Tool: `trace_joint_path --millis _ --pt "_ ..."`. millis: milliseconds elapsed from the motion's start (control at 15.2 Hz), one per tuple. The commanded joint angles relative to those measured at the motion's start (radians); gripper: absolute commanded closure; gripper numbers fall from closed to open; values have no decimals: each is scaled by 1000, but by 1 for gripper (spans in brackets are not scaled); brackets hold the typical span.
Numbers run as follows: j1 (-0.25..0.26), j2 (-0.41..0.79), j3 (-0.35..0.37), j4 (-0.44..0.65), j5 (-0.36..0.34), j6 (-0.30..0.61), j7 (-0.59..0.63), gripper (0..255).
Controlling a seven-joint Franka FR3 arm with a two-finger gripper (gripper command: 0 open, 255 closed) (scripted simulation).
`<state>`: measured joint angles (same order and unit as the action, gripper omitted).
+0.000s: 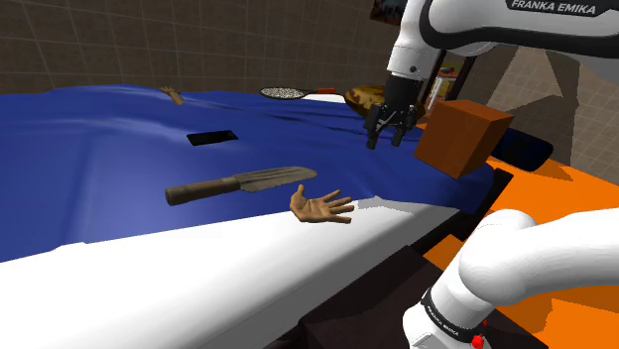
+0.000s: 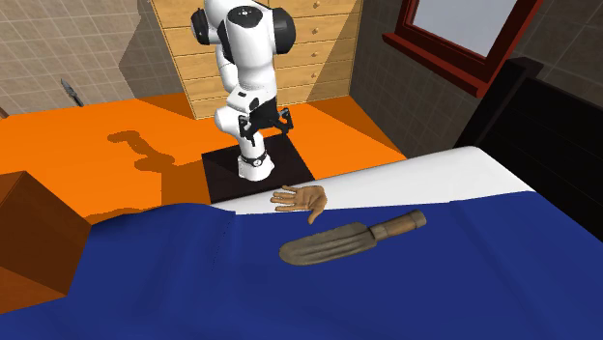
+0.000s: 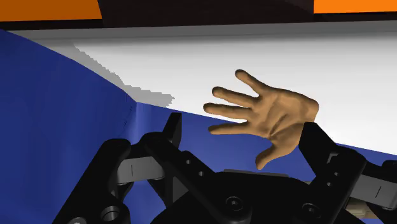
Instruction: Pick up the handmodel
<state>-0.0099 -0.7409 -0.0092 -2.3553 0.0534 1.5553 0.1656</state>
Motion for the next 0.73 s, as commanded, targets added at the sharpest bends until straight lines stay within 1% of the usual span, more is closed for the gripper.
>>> trace_joint_path --millis 0,330,660 --pt "0 0 0 0 0 0 0 0" --pt "-15 68 83 -85 48 192 162 0" --pt "-33 185 165 -124 77 388 323 0"
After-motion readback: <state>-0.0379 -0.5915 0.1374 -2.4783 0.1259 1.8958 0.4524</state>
